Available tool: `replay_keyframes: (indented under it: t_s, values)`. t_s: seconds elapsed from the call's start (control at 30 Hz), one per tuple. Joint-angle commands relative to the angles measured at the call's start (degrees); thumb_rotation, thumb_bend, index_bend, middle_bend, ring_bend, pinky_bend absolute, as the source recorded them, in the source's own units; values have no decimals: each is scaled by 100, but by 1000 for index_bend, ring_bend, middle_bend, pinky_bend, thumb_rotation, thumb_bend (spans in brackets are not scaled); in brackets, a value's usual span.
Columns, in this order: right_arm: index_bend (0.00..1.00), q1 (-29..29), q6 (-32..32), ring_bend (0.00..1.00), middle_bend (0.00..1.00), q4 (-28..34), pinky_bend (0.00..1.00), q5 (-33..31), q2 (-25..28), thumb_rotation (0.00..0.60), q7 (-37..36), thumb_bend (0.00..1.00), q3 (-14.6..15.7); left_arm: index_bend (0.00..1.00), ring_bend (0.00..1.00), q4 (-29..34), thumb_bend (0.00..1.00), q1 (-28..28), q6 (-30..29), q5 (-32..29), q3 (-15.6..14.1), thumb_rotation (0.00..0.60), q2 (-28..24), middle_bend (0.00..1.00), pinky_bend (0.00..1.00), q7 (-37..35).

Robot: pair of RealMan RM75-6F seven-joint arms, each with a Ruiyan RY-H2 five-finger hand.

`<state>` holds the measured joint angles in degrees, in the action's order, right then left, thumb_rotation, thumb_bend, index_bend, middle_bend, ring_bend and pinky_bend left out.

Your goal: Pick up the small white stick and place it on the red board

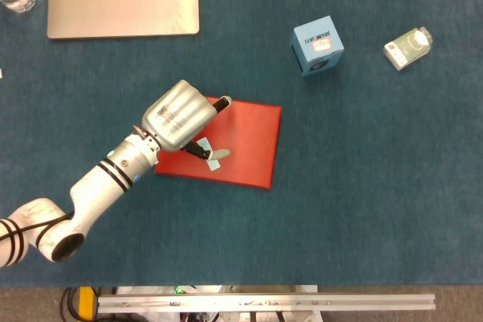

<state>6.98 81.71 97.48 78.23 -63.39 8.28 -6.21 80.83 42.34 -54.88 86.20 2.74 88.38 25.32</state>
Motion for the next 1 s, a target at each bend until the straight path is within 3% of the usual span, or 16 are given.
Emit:
replay_keyframes:
  t_s: [0.03,0.1,0.23,0.47,0.63,0.77,1.0]
  values:
    - [383,-9,0,500,509,-20,416,-7,-4,600,-23,362,2,256,966,-145,140,10,-10,-48,26,498,139,965,949,37]
    - [383,-16,4,502,509,-33,417,-10,0,600,-40,362,0,255,969,-245,140,7,-29,-67,26,551,229,967,949,32]
    - [383,-18,8,502,509,-50,417,-3,5,600,-63,362,-7,255,972,-401,140,25,-14,-148,60,586,373,968,949,26]
    - [383,-44,34,503,509,-71,417,-3,30,600,-116,362,-14,255,973,-459,140,17,-42,-277,110,596,416,969,949,44]
    - [383,-49,25,504,509,-104,417,13,17,600,-164,362,-7,254,973,-148,140,-27,-100,-318,98,589,203,969,949,112]
    - [383,-33,2,506,509,-137,416,42,8,600,-200,362,-6,263,974,276,148,-3,14,-138,-82,600,-152,970,949,-7]
    - [383,-41,-1,511,509,-159,417,46,23,600,-230,362,-5,277,998,862,519,75,303,413,-615,600,-998,994,950,141]
